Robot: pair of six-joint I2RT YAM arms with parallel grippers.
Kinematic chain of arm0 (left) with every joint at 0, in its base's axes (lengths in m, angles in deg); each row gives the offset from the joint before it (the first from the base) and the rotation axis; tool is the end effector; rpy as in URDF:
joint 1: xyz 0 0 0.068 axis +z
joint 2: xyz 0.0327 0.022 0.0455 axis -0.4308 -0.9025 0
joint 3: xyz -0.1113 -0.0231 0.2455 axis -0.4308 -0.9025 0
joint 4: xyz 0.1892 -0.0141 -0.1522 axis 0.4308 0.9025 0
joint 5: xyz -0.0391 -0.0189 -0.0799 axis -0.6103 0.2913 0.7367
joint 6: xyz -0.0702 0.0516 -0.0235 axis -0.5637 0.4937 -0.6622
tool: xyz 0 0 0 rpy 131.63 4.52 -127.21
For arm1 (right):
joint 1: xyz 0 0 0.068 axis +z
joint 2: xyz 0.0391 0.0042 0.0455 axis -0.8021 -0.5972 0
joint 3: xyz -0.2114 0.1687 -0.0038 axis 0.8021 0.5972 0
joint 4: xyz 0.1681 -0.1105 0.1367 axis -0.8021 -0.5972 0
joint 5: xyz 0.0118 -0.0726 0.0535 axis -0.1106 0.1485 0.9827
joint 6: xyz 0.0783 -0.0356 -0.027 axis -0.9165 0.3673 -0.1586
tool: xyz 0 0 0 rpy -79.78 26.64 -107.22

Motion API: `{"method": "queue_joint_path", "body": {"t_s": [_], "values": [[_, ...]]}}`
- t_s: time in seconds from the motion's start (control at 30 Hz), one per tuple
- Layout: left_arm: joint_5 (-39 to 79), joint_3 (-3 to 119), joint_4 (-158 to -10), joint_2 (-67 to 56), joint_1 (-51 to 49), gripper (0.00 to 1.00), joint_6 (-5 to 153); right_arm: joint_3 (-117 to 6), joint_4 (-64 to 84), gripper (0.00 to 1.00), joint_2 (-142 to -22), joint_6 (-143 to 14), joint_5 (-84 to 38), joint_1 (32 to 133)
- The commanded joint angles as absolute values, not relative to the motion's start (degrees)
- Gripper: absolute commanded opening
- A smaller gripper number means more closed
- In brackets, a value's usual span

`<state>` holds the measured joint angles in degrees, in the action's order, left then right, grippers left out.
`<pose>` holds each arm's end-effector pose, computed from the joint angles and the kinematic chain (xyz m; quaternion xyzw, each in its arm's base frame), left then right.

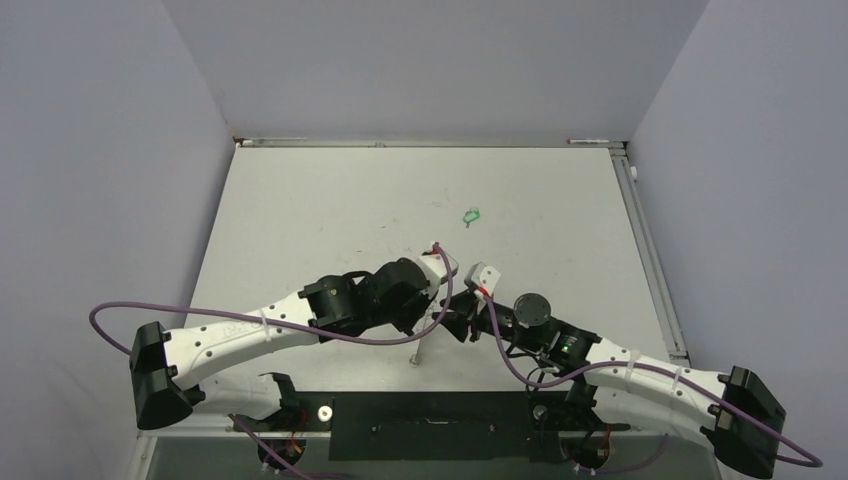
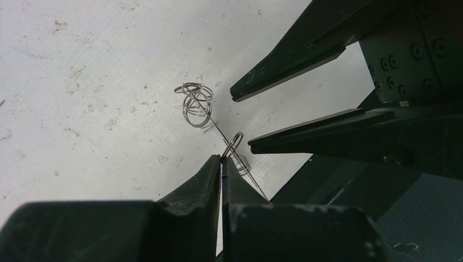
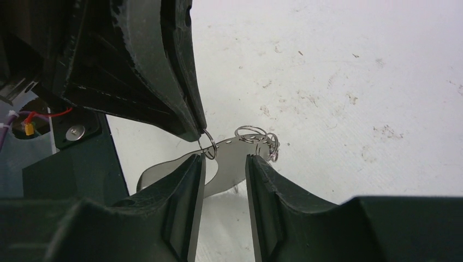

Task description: Put the keys on the keyring

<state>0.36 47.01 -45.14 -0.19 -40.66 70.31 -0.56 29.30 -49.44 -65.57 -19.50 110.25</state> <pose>0.1234 -0.2402 0.2749 0.3627 0.8474 -0.1764 0.3454 0.1095 0.1977 0.2336 -0.3718 0.6616 0.4122 0.5042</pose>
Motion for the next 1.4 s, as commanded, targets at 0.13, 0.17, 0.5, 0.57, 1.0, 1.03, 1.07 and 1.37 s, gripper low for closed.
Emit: {"method": "queue_joint_path", "body": {"t_s": [0.13,0.17,0.5,0.57,1.0,1.03,1.07,1.37], "values": [[-0.40,51.91,-44.38,0.92,-41.87,0.00,71.78,-3.86,34.78,0.27,-52.17,-65.00,-15.95,109.84],[-0.39,52.02,-44.30,0.93,-41.89,0.00,71.90,-3.91,35.07,0.26,-52.33,-65.07,-15.79,109.84],[-0.20,52.32,-43.59,0.69,-42.07,0.00,72.26,-4.17,36.23,0.19,-53.01,-65.44,-13.90,109.89],[-0.08,52.36,-43.51,0.73,-42.22,0.00,72.31,-4.23,36.47,0.18,-52.92,-65.44,-13.39,109.93],[0.94,52.28,-43.15,1.82,-43.13,0.00,72.66,-5.15,35.42,0.24,-53.20,-64.05,-8.98,109.84],[1.12,52.25,-43.15,1.91,-43.13,0.00,72.70,-5.09,35.56,0.22,-53.17,-63.97,-8.72,109.84],[1.17,52.30,-43.22,1.99,-43.13,0.00,72.74,-5.00,35.79,0.18,-53.07,-63.95,-8.38,109.84],[2.24,52.13,-43.61,2.27,-43.22,0.00,72.51,-3.78,38.39,0.05,-52.04,-64.26,-8.20,109.84]]}}
